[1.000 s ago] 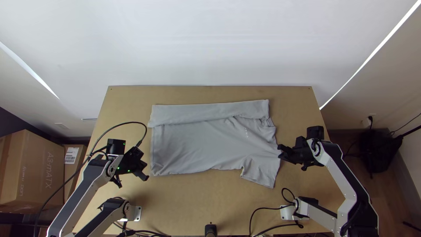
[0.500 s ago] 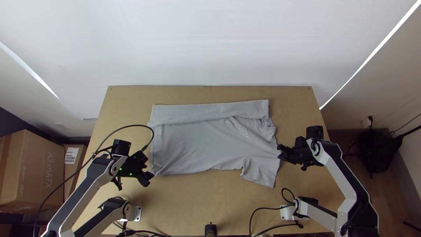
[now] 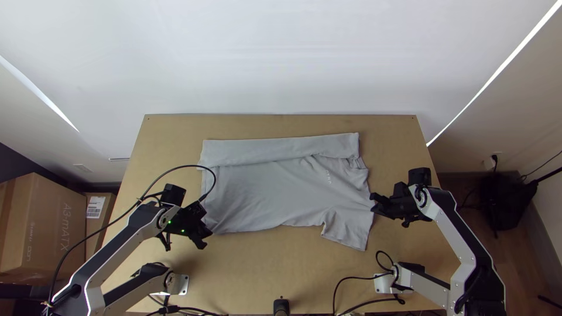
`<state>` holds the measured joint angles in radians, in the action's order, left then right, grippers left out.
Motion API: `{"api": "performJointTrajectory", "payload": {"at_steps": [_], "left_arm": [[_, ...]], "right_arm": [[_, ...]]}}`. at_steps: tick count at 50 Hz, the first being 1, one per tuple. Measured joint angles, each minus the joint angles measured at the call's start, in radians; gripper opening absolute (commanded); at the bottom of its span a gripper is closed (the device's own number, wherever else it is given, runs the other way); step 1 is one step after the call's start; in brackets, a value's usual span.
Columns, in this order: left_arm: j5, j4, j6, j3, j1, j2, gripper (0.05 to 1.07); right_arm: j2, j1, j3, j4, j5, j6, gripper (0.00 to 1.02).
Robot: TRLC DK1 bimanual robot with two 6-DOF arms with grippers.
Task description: Fold the t-shirt
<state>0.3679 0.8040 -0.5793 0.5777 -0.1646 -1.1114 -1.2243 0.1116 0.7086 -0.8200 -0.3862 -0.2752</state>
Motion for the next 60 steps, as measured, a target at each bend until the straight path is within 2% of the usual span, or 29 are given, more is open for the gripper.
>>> {"api": "performJointTrajectory", "payload": {"at_steps": [9,21,26,31,36,43,60], "left_arm": [[0.011,0.009,-0.015,-0.011,0.068,0.052,0.08],[0.019,0.082,-0.14,-0.011,0.269,0.058,0.08],[0.03,0.092,-0.161,-0.006,0.304,0.059,0.08],[0.036,0.107,-0.162,0.016,0.31,0.066,0.08],[0.04,0.114,-0.13,0.068,0.303,0.071,0.08],[0.052,0.109,-0.055,0.172,0.282,0.061,0.08],[0.059,0.011,0.086,0.392,0.276,-0.137,0.08]], "right_arm": [[0.001,0.011,0.002,-0.022,0.0,0.015,0.02],[-0.038,0.094,0.03,-0.08,-0.008,0.078,0.02],[-0.076,0.129,0.062,-0.112,-0.013,0.096,0.02],[-0.085,0.125,0.113,-0.182,-0.026,0.106,0.02],[-0.096,0.104,0.188,-0.244,-0.055,0.109,0.02],[-0.137,0.056,0.298,-0.298,-0.06,0.109,0.02],[-0.318,-0.037,0.512,-0.321,-0.06,0.097,0.02]]}}
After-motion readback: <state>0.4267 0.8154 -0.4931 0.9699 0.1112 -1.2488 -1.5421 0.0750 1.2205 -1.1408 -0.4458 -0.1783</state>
